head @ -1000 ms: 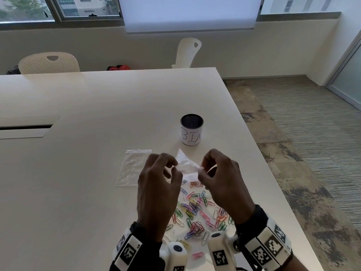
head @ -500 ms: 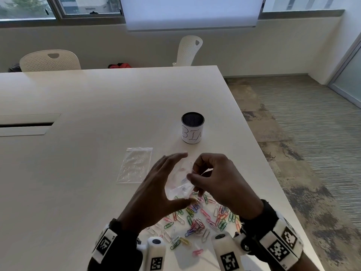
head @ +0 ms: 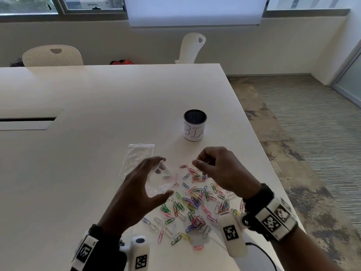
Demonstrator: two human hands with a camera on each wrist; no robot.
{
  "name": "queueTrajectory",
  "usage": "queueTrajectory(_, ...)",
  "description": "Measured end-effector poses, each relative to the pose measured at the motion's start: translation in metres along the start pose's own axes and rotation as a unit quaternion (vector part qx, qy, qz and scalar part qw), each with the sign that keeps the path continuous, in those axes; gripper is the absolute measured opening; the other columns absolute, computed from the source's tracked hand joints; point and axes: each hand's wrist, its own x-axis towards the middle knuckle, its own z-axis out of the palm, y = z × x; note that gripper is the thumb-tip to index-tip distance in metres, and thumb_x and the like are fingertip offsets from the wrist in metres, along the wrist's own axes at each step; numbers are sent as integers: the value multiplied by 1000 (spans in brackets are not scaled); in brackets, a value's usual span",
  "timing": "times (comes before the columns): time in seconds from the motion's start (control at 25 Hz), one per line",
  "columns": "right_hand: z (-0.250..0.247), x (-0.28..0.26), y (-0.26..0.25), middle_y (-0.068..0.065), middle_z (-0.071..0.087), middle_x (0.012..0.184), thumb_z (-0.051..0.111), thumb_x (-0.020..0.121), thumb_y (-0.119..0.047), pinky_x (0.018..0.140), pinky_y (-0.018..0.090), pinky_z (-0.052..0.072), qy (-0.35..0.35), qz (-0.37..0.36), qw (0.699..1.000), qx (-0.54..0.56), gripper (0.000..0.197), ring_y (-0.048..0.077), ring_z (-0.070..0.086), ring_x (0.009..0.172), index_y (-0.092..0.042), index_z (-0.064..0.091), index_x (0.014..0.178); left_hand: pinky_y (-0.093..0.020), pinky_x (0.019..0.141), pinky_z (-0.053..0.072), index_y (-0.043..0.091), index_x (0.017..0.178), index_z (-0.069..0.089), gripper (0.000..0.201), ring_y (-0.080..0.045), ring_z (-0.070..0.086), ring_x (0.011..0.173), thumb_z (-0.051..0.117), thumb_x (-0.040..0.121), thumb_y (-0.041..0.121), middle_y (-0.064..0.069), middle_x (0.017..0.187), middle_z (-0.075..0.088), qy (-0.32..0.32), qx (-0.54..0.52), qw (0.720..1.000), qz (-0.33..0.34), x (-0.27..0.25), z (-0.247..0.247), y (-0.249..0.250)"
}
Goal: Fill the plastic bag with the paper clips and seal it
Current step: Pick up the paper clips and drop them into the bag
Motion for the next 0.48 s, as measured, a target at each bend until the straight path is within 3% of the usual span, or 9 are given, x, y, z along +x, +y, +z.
queueTrajectory(0.12,19,24,12,1,77,96,71,96,-19,75,21,56,-53,-66,990,-109,10,8,71,82,-12,75,103,-27,96,50,34,138,49,76,-6,61,115,88,74,44,23,119,61,-6,12,1000,-22,-13,-16,-14)
queueTrajectory(0.2,39,42,17,5,76,110,71,95,-18,87,25,59,-117,-126,972,-161,18,13,71,94,-10,73,112,-27,95,50,34,135,50,74,-7,62,114,89,73,43,21,117,62,-5,13,999,-30,-20,-22,-22)
queueTrajectory(0.36,79,73,18,2,65,134,68,97,-17,100,28,49,-181,-224,926,-245,30,17,63,117,-16,69,128,-22,91,50,34,130,51,71,-6,61,110,91,72,40,22,112,62,1,19,999,-45,-28,-19,-30)
queueTrajectory(0.48,90,82,25,2,61,140,57,101,-8,107,34,49,-229,-255,898,-277,35,19,56,126,-16,67,134,-24,92,51,32,131,51,71,-5,61,109,90,72,39,22,113,61,-1,12,999,-53,-30,-12,-31)
